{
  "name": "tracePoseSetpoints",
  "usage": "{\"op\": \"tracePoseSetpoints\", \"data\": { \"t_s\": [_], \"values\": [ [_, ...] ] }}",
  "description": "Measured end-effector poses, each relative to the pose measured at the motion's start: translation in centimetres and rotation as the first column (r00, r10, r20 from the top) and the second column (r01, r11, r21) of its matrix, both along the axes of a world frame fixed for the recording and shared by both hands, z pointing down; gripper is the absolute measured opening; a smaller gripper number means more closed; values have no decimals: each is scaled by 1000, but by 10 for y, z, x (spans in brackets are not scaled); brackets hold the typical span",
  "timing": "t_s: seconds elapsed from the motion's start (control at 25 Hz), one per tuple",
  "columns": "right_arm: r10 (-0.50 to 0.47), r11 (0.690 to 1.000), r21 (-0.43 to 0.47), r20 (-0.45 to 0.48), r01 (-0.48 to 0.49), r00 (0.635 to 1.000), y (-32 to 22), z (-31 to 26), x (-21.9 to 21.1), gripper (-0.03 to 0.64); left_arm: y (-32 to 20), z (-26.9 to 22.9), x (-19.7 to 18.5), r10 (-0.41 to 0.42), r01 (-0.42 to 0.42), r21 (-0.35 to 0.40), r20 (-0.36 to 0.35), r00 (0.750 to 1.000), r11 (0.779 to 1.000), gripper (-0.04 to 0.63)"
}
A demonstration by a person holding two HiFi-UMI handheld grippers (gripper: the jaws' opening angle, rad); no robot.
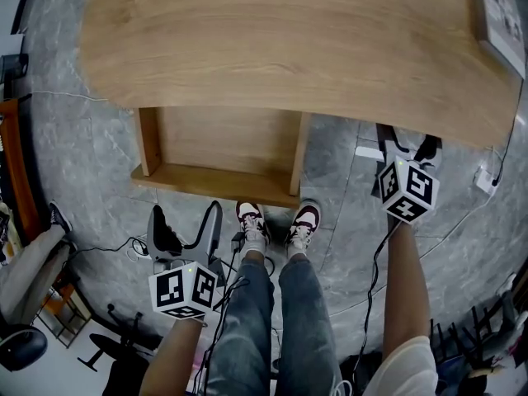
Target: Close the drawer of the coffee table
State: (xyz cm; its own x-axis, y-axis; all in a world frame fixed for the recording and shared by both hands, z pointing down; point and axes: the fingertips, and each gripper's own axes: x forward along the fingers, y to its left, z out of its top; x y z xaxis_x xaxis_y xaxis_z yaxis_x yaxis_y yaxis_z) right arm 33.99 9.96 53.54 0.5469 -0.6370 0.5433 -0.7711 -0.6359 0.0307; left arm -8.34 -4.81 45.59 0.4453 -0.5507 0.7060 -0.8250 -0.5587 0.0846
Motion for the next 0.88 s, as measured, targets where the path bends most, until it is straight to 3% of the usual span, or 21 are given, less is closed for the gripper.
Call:
{"op": "tracePoseSetpoints", "data": {
  "t_s": [0.12,0.4,0.56,0.88],
  "values": [
    [-3,1000,-12,19,3,1000,12,-4,-14,436,4,-2,-1,-4,4,5,-16,1000,1000,534],
    [148,986,77,19,-149,989,44,-62,-36,15,11,-17,1,28,-26,29,-55,998,999,534],
    [169,977,131,8,-169,986,47,-96,-43,2,12,-26,6,33,-29,46,-84,996,999,534],
    [56,988,147,-50,-48,997,54,-156,-93,0,17,-40,5,41,-31,78,-121,992,996,534]
  ]
}}
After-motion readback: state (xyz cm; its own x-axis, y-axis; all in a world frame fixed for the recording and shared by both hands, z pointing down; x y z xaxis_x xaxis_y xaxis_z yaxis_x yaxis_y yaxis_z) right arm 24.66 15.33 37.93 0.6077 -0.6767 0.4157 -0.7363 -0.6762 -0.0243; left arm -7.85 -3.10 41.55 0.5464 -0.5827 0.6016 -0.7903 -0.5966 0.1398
